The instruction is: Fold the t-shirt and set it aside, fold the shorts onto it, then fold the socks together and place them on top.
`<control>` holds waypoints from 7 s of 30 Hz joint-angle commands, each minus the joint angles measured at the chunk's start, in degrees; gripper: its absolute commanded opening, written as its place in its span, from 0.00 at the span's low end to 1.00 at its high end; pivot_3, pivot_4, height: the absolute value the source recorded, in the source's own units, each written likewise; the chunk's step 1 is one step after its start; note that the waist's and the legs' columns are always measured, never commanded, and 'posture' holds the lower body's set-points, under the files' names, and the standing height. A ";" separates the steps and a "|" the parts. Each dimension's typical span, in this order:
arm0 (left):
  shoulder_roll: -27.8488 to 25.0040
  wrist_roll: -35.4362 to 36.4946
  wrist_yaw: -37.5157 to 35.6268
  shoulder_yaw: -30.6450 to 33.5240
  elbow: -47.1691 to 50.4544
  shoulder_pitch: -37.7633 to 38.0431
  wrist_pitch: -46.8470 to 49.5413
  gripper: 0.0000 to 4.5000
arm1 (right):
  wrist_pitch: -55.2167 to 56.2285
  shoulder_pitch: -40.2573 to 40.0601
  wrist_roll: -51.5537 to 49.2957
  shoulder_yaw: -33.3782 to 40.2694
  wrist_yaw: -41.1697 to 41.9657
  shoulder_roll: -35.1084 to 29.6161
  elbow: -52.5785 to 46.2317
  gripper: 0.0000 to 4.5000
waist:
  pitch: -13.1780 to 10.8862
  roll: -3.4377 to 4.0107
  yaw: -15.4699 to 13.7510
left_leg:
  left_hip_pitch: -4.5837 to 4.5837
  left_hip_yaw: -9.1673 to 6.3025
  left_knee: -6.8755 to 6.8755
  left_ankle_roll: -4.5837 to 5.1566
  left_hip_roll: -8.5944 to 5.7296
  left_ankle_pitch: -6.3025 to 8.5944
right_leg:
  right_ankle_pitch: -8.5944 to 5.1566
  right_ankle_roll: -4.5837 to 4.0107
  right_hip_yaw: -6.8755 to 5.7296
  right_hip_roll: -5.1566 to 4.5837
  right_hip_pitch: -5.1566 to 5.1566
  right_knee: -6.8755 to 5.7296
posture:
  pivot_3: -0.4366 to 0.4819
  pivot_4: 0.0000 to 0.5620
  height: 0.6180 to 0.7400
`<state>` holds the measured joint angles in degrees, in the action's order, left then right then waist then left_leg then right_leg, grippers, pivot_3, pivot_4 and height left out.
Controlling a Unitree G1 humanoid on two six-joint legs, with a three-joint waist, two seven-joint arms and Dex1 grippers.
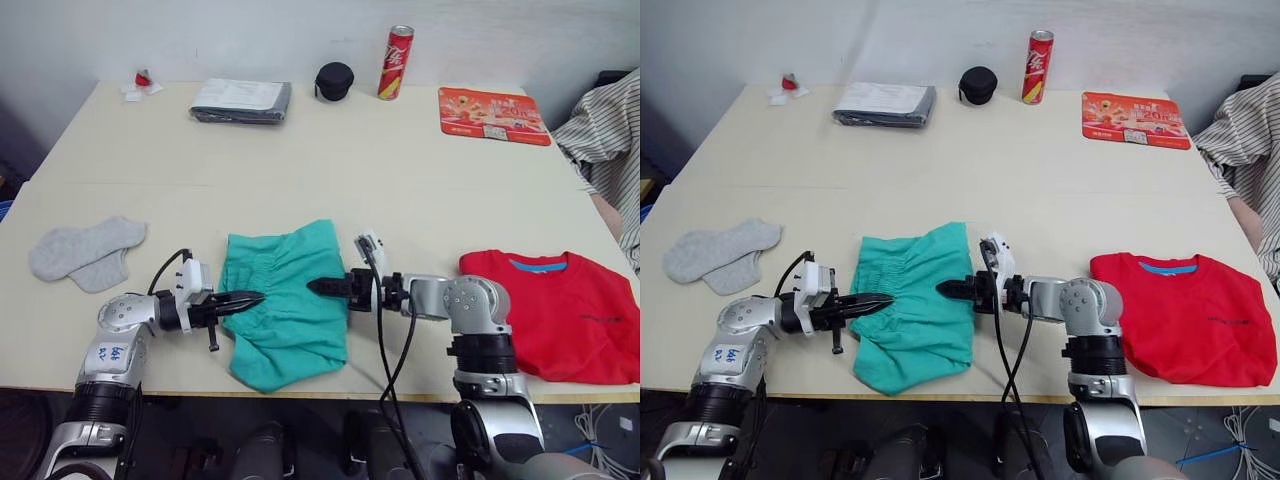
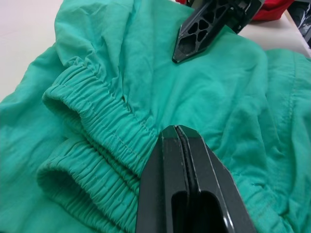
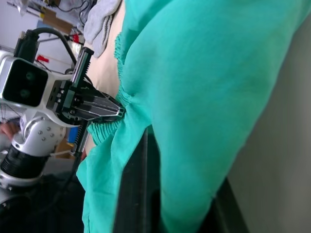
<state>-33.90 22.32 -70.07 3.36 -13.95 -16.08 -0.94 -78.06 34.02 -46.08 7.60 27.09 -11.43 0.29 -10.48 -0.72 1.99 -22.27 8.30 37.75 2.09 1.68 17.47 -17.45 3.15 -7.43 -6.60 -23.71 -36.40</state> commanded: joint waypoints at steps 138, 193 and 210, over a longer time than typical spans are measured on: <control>9.68 -7.92 12.48 -22.82 20.00 -9.15 33.13 0.12 | 68.85 -59.55 17.61 8.88 16.42 -24.53 -40.13 1.00 | -0.27 -0.39 -3.41 | 0.15 -1.48 -0.15 -0.24 -0.27 -0.71 | -0.06 0.14 -1.42 -0.25 1.21 0.39 | 0.48 0.27 1.00; 2.07 -16.37 -12.84 -7.37 -31.46 -28.09 -10.15 0.01 | 75.31 -33.30 42.68 -17.65 20.98 -29.68 -17.99 0.00 | -0.28 -0.35 -1.75 | -0.67 -1.51 1.28 0.21 -0.04 -0.29 | 0.09 0.34 -1.56 -0.01 0.96 -0.03 | 0.48 0.27 1.00; -2.24 -7.56 0.94 -2.88 7.23 -6.59 16.38 0.36 | 76.91 -29.28 34.81 -15.71 30.30 -30.45 -13.14 0.23 | -0.29 -0.33 -1.96 | -0.49 -1.58 1.29 0.14 -0.03 -0.26 | 0.06 0.30 -1.51 -0.13 1.14 0.14 | 0.48 0.27 1.00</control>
<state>-35.01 13.31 -70.28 -1.89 -9.83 -23.16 14.28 -1.63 5.30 -9.59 -10.23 56.13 -40.56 -10.70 -10.78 -1.04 0.03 -22.75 6.72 39.01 2.23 1.65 17.21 -17.39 3.45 -8.94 -6.73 -22.58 -36.26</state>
